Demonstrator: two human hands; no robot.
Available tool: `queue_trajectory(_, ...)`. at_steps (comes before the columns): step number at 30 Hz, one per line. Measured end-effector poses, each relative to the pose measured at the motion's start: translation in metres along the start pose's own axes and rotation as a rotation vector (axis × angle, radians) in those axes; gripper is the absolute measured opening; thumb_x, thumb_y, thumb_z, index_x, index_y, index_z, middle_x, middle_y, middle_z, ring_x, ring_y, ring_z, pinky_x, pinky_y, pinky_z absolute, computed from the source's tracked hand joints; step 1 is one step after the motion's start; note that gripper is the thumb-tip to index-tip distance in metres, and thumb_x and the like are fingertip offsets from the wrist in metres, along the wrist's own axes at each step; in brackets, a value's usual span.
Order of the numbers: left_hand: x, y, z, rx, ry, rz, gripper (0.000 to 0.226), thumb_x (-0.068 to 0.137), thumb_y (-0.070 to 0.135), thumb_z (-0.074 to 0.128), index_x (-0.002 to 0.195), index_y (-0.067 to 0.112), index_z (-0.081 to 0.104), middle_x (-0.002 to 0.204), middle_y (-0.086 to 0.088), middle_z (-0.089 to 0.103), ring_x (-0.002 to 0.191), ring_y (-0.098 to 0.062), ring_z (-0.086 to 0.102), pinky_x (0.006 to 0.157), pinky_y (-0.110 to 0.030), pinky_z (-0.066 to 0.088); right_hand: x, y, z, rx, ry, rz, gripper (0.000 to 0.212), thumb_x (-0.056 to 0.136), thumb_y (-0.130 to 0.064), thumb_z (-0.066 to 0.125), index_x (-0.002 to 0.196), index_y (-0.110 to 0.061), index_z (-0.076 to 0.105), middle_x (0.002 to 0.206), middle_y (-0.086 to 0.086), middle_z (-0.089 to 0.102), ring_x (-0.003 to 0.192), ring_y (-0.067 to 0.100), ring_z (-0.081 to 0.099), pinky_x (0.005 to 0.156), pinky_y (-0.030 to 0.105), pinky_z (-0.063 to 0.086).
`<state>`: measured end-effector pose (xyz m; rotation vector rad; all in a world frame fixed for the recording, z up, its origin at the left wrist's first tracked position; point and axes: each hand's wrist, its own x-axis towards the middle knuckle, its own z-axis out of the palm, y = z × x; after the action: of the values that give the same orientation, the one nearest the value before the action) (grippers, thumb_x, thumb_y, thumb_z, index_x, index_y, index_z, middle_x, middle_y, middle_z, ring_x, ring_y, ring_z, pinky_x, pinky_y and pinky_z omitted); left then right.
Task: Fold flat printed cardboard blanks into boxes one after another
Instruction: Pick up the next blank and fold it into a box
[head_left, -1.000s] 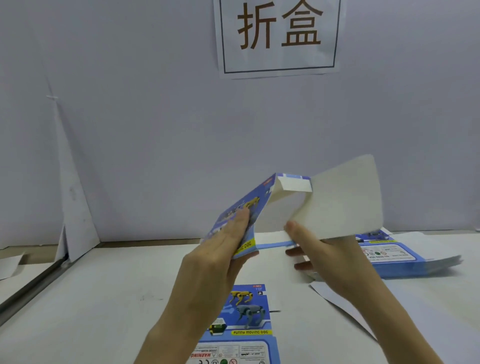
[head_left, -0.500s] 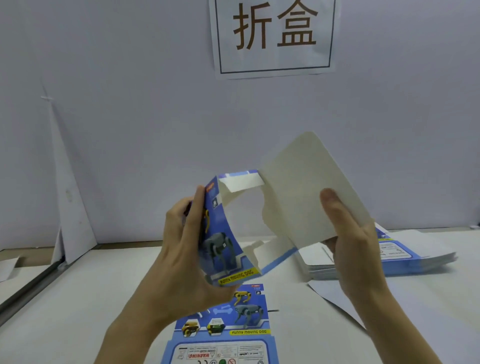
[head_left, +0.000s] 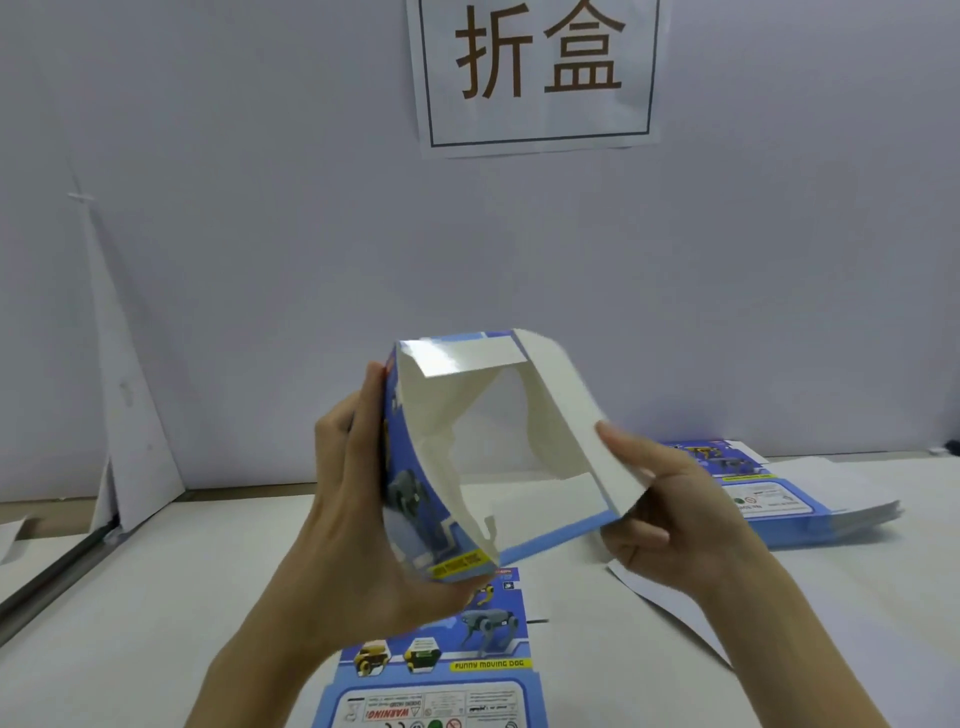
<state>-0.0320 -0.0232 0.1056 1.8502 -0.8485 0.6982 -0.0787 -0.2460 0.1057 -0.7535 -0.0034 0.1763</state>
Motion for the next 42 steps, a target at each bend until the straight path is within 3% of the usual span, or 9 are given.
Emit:
queue_trajectory(1, 0.001, 0.006, -0.001, -0.076, 0.011, -0.08, 0.01, 0.092, 0.007, 0.062, 0.083, 0.011, 0.062, 0.066, 0.014, 0.057, 0.056, 0.018, 0.05, 0.058, 0.0, 0.037, 0.002, 0.005, -0.001, 0.038, -0.051, 0.098, 0.049, 0.044, -0.005, 0.092, 0.088, -0.001, 0.069, 0.069, 0.009, 0.066, 0.036, 0.012, 0.053, 0.022, 0.014, 0.024)
queue_trajectory(4, 0.004, 0.003, 0.006, -0.166, 0.069, -0.151, 0.043, 0.098, 0.017, 0.049, 0.056, 0.017, 0.039, 0.033, 0.011, 0.044, 0.037, 0.005, 0.042, 0.039, -0.004, 0.03, 0.007, 0.02, -0.001, 0.106, -0.136, 0.249, 0.058, 0.031, 0.008, 0.09, 0.086, -0.003, 0.075, 0.069, 0.004, 0.062, 0.047, 0.016, 0.048, 0.029, 0.005, 0.018)
queue_trajectory(6, -0.006, 0.015, -0.003, 0.008, -0.031, 0.0, 0.01, 0.087, 0.019, 0.069, 0.093, 0.019, 0.061, 0.077, 0.015, 0.067, 0.078, 0.005, 0.057, 0.059, 0.004, 0.037, 0.008, 0.018, 0.003, 0.109, -0.083, 0.175, 0.039, 0.045, 0.007, 0.087, 0.082, -0.001, 0.074, 0.068, 0.005, 0.065, 0.044, 0.013, 0.051, 0.029, 0.005, 0.019)
queue_trajectory(9, -0.019, -0.005, -0.014, 0.211, -0.168, 0.171, 0.124, 0.059, 0.047, 0.083, 0.154, 0.02, 0.008, 0.141, 0.003, 0.027, 0.132, -0.004, 0.036, 0.095, -0.01, 0.042, 0.007, 0.006, 0.005, -0.027, 0.168, -0.16, 0.019, 0.068, -0.013, 0.07, 0.086, -0.006, 0.068, 0.062, 0.002, 0.066, 0.038, 0.006, 0.054, 0.026, 0.013, 0.032)
queue_trajectory(13, -0.017, 0.002, -0.024, 0.26, -0.156, 0.107, 0.123, 0.05, 0.065, 0.074, 0.151, 0.044, 0.006, 0.14, 0.009, 0.023, 0.132, -0.017, 0.037, 0.097, -0.044, 0.048, -0.003, -0.001, 0.001, -0.478, 0.3, -0.605, 0.016, 0.086, -0.013, 0.064, 0.101, -0.016, 0.068, 0.075, 0.002, 0.067, 0.054, 0.011, 0.061, 0.036, 0.022, 0.043)
queue_trajectory(24, -0.02, 0.001, -0.015, 0.315, -0.228, 0.077, 0.119, 0.05, 0.071, 0.071, 0.148, 0.051, 0.006, 0.142, 0.017, 0.023, 0.132, -0.007, 0.035, 0.1, -0.029, 0.041, -0.005, 0.002, 0.0, -0.937, 0.378, -1.069, 0.039, 0.095, -0.006, 0.056, 0.107, -0.041, 0.067, 0.096, -0.009, 0.072, 0.076, 0.001, 0.055, 0.068, 0.01, 0.043)
queue_trajectory(29, -0.021, 0.004, -0.01, 0.351, -0.183, 0.166, 0.121, 0.052, 0.067, 0.073, 0.15, 0.043, 0.008, 0.141, 0.011, 0.021, 0.129, -0.011, 0.035, 0.093, -0.031, 0.047, -0.009, -0.001, 0.014, -0.378, 0.164, -0.687, 0.029, 0.082, -0.053, 0.059, 0.07, -0.034, 0.077, 0.077, -0.01, 0.071, 0.072, 0.008, 0.066, 0.064, 0.024, 0.054)
queue_trajectory(33, -0.02, 0.004, -0.008, 0.356, -0.164, 0.219, 0.122, 0.051, 0.066, 0.073, 0.151, 0.039, 0.009, 0.139, 0.015, 0.015, 0.127, -0.005, 0.031, 0.087, -0.019, 0.044, -0.014, -0.005, 0.017, 0.037, -0.063, -0.457, 0.053, 0.076, -0.061, 0.053, 0.093, -0.019, 0.079, 0.106, 0.008, 0.073, 0.097, 0.024, 0.07, 0.085, 0.042, 0.053)
queue_trajectory(42, -0.022, 0.004, -0.008, 0.373, -0.153, 0.256, 0.13, 0.046, 0.054, 0.089, 0.151, 0.036, 0.014, 0.141, 0.005, 0.02, 0.129, -0.008, 0.03, 0.082, 0.005, 0.035, -0.013, -0.006, 0.016, -0.075, -0.084, -0.482, 0.027, 0.08, -0.026, 0.056, 0.082, -0.015, 0.08, 0.092, 0.006, 0.074, 0.085, 0.022, 0.072, 0.069, 0.036, 0.059)
